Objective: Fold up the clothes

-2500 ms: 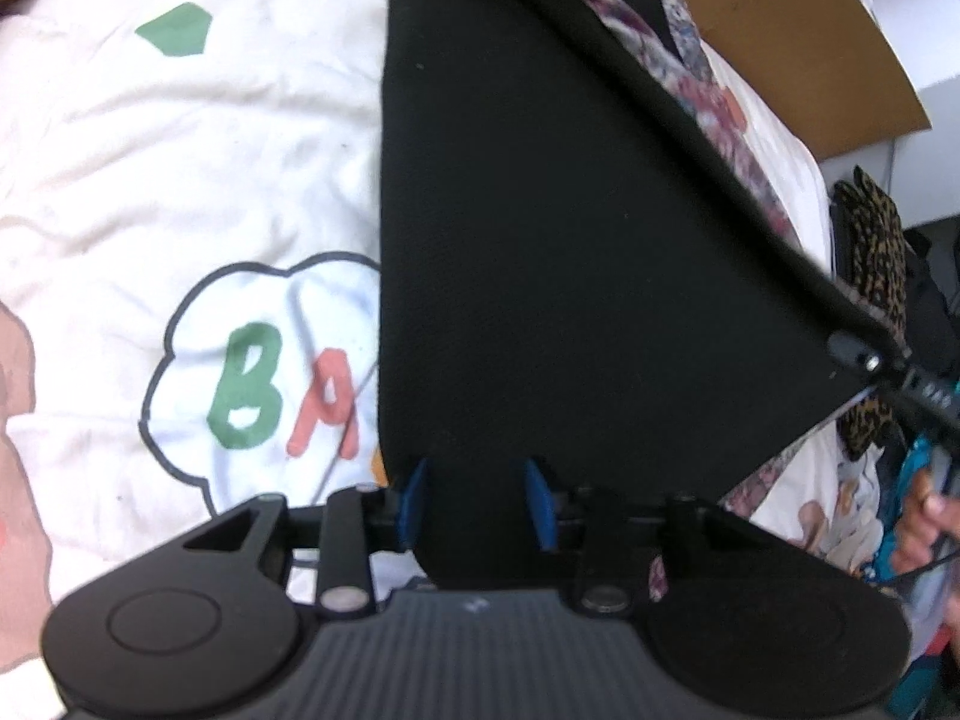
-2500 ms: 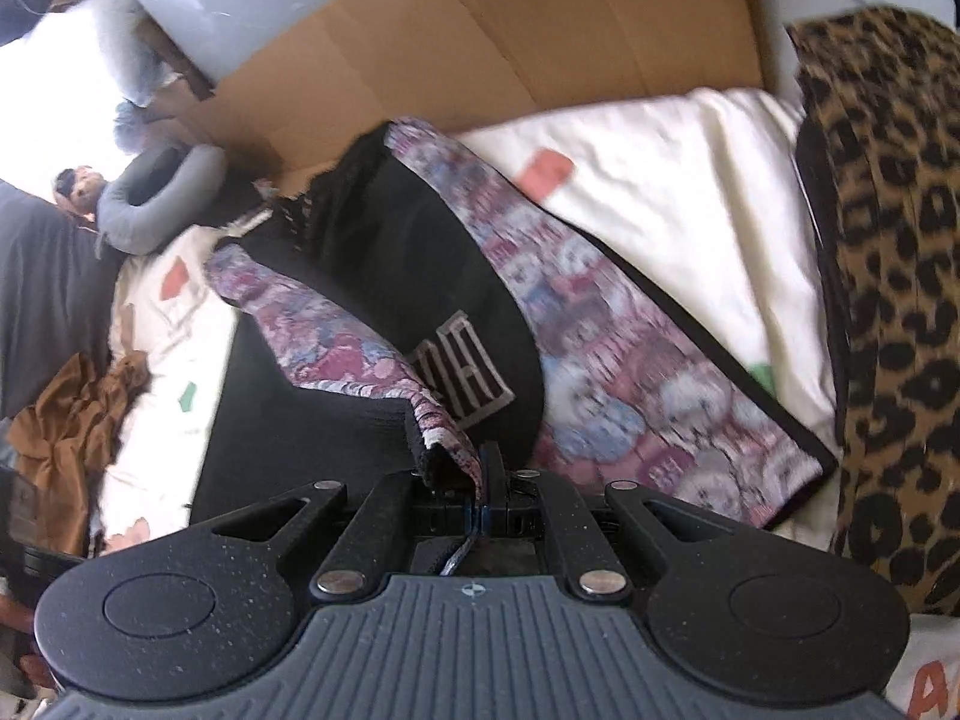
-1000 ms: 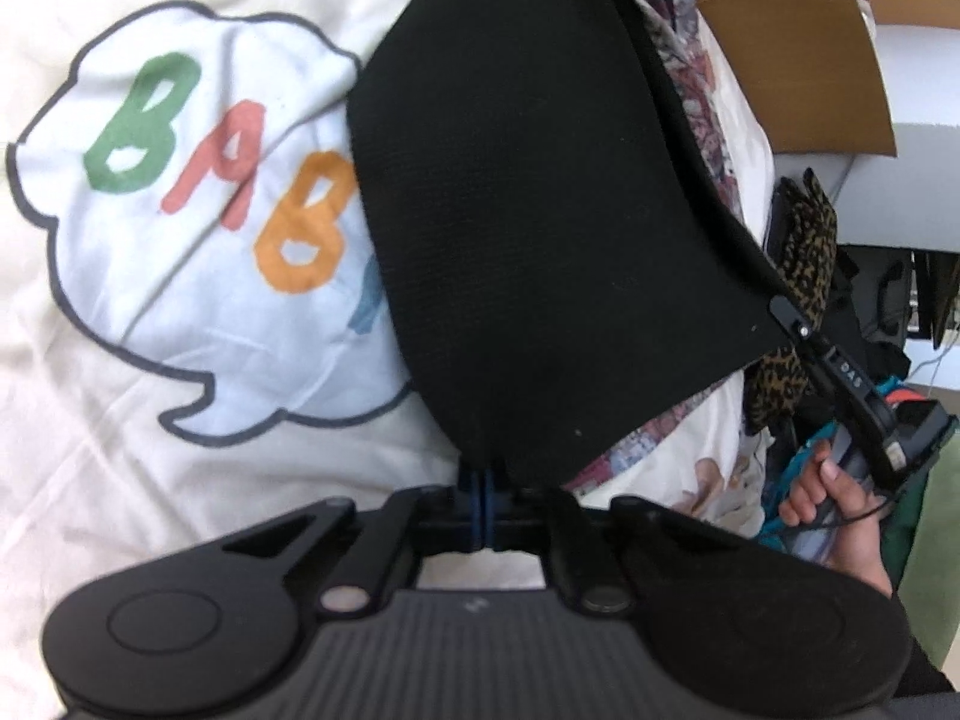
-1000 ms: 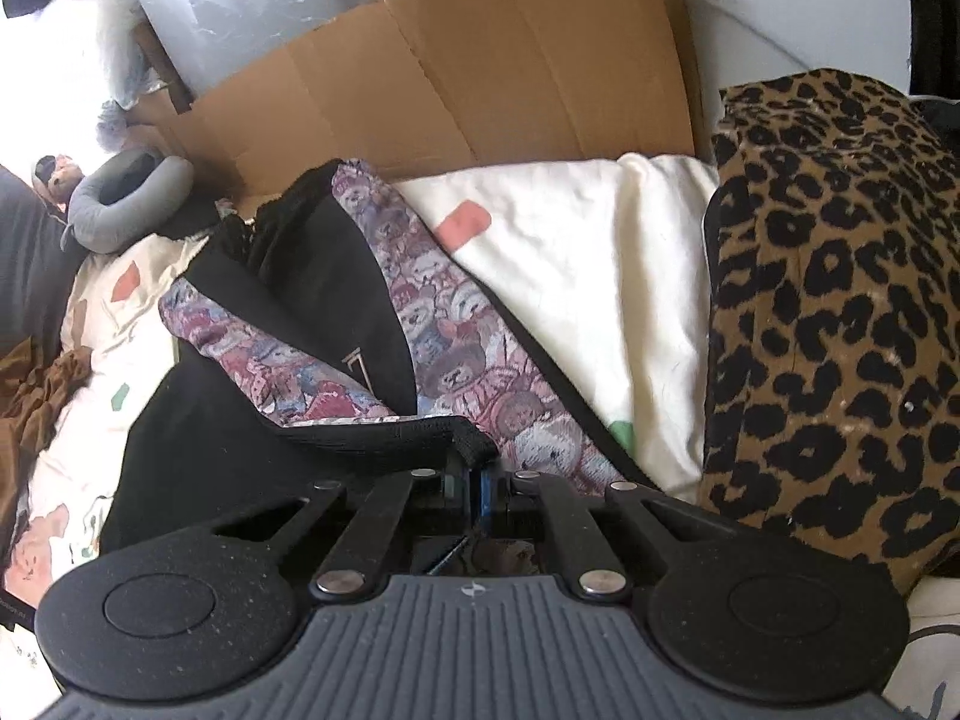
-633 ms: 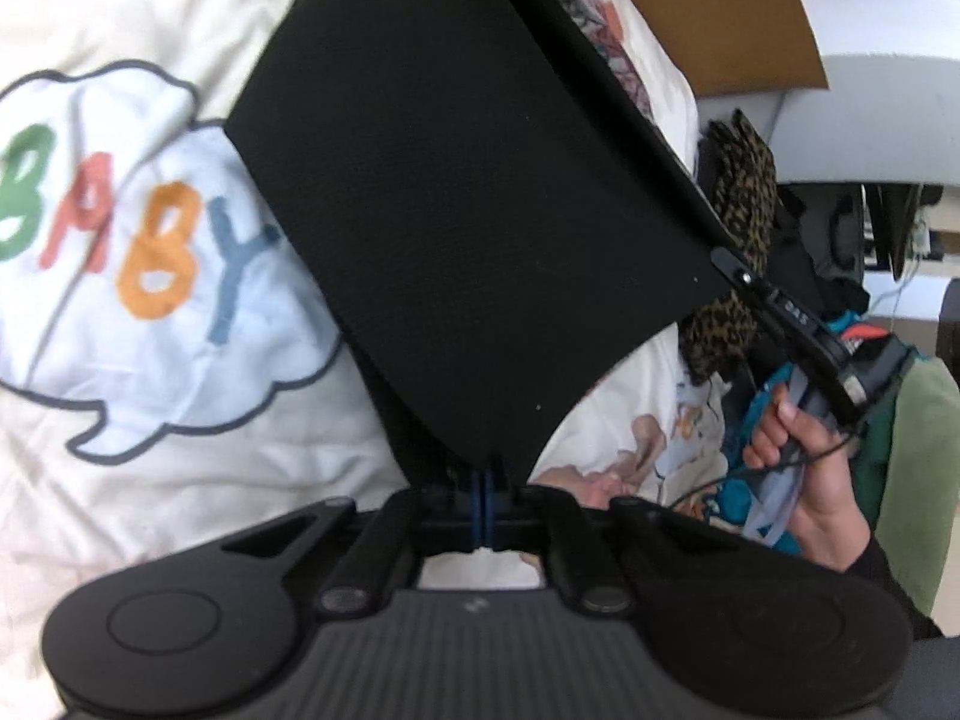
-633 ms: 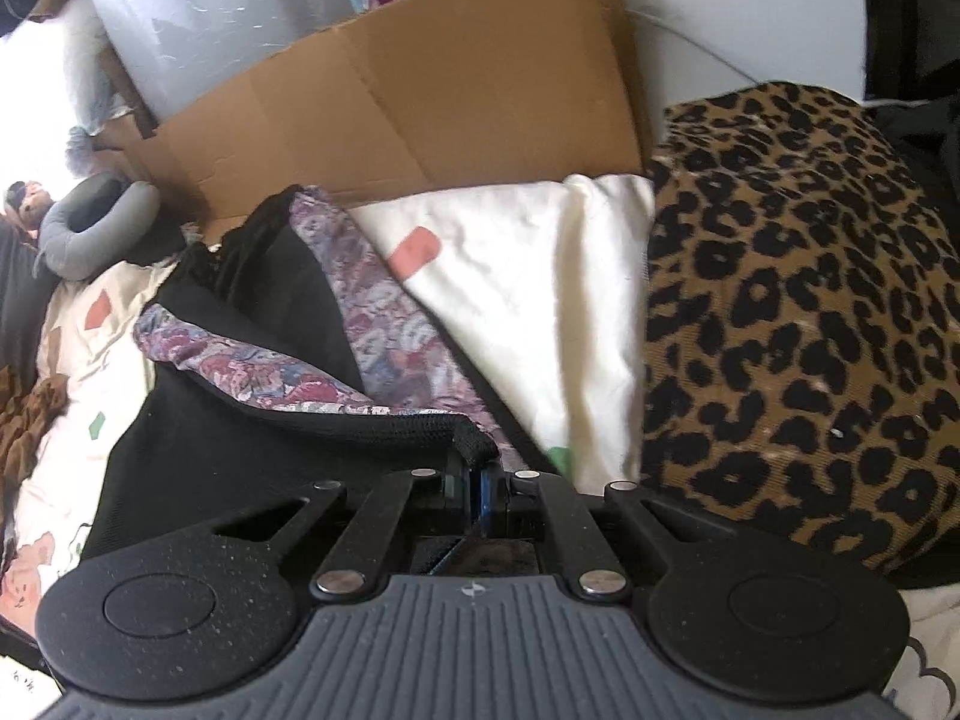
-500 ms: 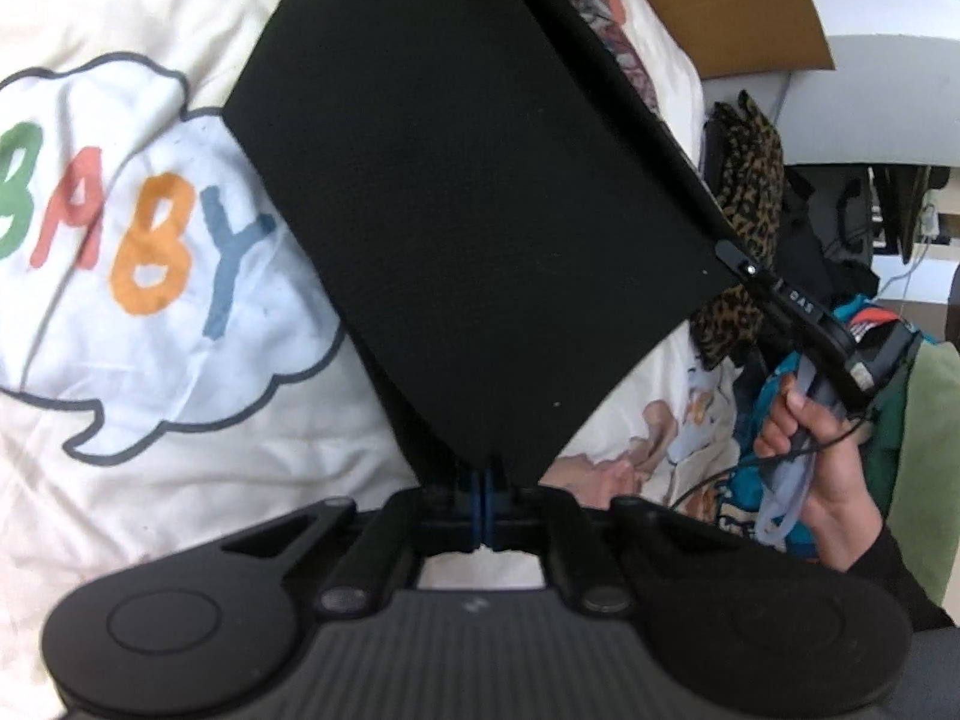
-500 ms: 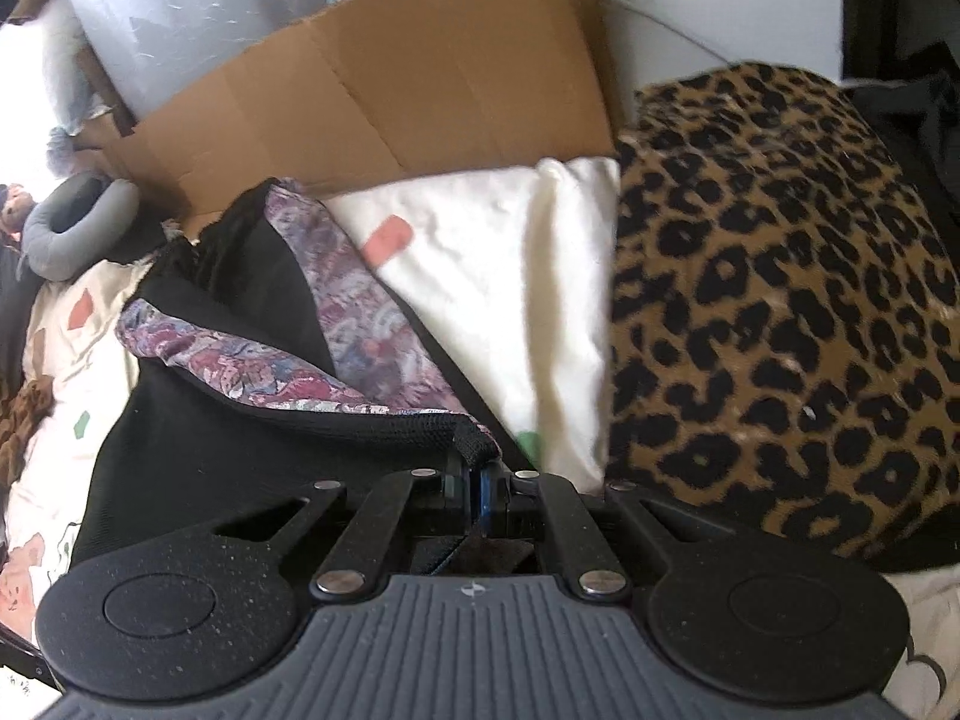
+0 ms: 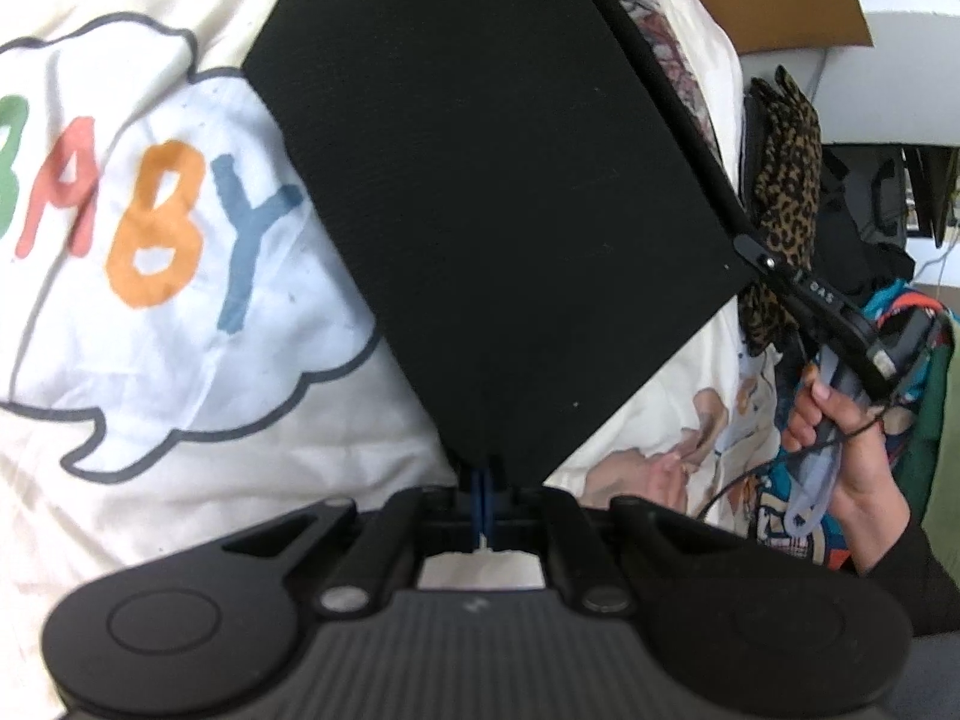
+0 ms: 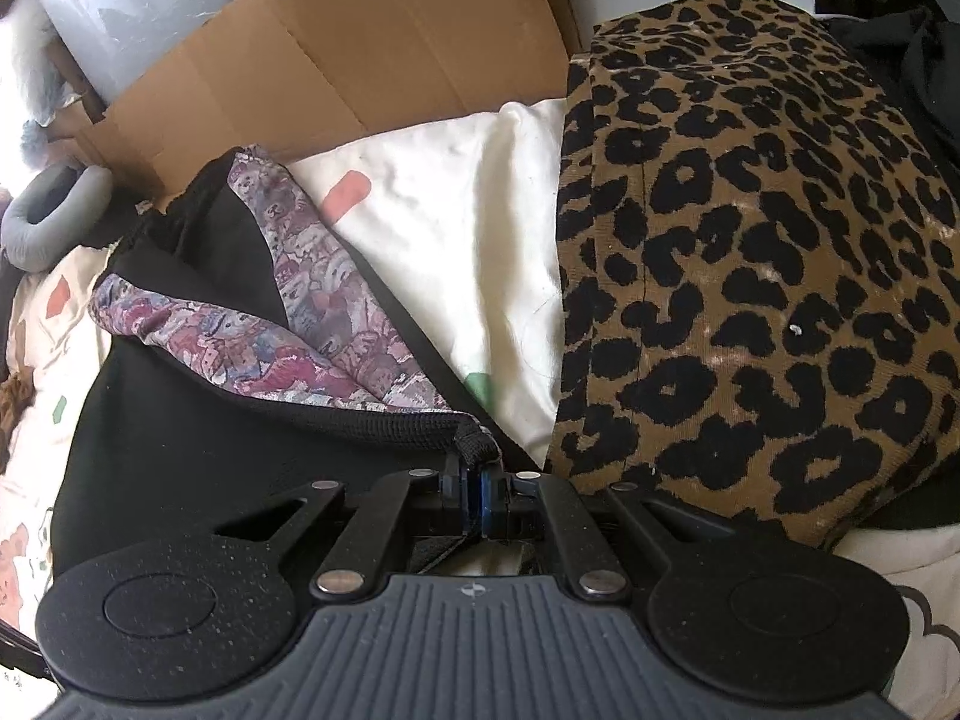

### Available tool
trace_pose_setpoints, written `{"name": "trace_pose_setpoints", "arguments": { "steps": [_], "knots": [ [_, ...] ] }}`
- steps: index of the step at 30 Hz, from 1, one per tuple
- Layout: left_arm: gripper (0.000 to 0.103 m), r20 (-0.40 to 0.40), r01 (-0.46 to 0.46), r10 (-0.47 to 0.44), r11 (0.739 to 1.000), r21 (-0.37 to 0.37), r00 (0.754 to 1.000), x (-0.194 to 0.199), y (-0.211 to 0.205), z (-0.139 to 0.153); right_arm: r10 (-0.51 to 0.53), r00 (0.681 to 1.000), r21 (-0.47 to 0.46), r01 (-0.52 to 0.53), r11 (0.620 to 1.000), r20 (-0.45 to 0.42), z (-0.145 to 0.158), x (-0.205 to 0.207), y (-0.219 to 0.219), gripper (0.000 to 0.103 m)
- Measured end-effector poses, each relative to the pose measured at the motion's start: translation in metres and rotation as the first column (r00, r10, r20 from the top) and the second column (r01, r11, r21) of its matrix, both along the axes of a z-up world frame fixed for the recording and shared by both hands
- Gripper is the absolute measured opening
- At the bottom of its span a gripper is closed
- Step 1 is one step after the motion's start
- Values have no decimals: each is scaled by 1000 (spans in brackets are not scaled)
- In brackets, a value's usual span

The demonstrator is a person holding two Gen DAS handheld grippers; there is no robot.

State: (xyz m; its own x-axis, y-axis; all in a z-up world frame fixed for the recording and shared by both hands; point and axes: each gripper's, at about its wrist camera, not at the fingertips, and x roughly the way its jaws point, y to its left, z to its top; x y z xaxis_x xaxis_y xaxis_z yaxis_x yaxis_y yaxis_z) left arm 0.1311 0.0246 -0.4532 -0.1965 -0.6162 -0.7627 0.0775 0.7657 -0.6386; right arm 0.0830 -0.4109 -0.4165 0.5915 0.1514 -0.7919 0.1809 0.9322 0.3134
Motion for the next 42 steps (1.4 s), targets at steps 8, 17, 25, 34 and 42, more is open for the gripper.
{"name": "trace_pose_setpoints", "arguments": {
  "steps": [8,17,25,34,42],
  "knots": [
    [1,6,11,-11,1000,14,1000,-1,-4,-5,33,999,-35,-32,999,5,-2,3,0,8],
    [18,8,30,-31,999,42,999,4,-1,14,1,1000,-31,0,1000,2,21,-7,-11,37],
    [22,121,-6,-3,997,73,993,47,14,59,72,995,-40,-69,997,74,42,-6,0,39],
    [43,278,-118,91,990,79,956,119,23,96,172,976,-91,-161,983,132,53,0,20,39],
    [47,349,-283,257,959,24,901,171,42,90,241,963,-126,-226,966,120,54,0,35,39]
  ]
}}
